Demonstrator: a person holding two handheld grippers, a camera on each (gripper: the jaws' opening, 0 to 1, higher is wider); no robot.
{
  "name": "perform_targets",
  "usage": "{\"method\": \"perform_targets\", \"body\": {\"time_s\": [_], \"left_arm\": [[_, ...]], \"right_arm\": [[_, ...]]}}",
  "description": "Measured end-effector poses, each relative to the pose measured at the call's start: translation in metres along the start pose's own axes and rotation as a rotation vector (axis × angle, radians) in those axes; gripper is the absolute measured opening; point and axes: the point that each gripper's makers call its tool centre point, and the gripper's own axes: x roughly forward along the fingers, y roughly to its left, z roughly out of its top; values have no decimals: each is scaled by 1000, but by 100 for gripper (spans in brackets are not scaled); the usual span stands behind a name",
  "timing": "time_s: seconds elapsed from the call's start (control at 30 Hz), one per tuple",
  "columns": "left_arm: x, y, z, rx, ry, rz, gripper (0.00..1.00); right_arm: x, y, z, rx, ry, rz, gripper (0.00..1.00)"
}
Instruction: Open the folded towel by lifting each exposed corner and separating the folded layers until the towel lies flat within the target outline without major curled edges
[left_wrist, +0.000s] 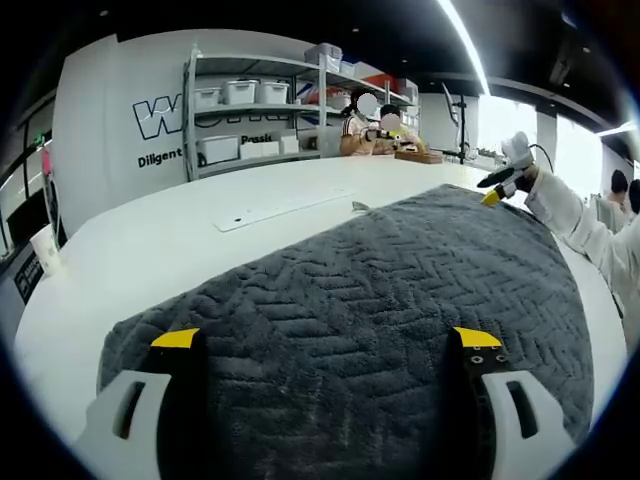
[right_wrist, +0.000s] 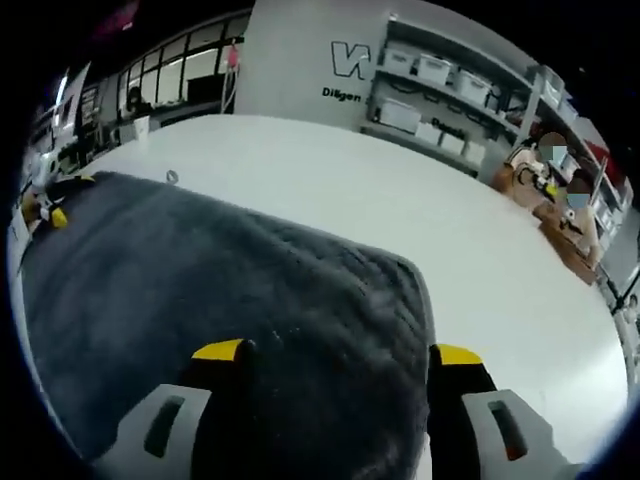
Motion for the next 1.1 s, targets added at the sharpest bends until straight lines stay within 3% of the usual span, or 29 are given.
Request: {"method": "perform_targets", "body": {"time_s": [0.27, 0.43, 0.47, 0.83, 0.97, 1.1], "left_arm": [[-1, -1, -1, 0, -3, 1, 99], [-1, -3, -1, -1, 1, 2, 99], [-1, -3, -1, -1, 2, 1, 99], [-9, -14, 6, -6, 40, -9, 98], [-6, -40, 29, -27, -33, -35, 96], [6, -70, 29, 9, -2, -75, 96]], "right_arm": [[-11, 28, -14, 82, -28, 104, 77], [-11, 32, -14, 124, -65, 126, 84], [-11, 35, -16, 131, -47, 141, 84], [-7, 35, -15, 128, -75, 145, 86], [-7, 36, -15, 129, -84, 144, 86], [-7, 37, -15, 132, -85, 140, 86]]}}
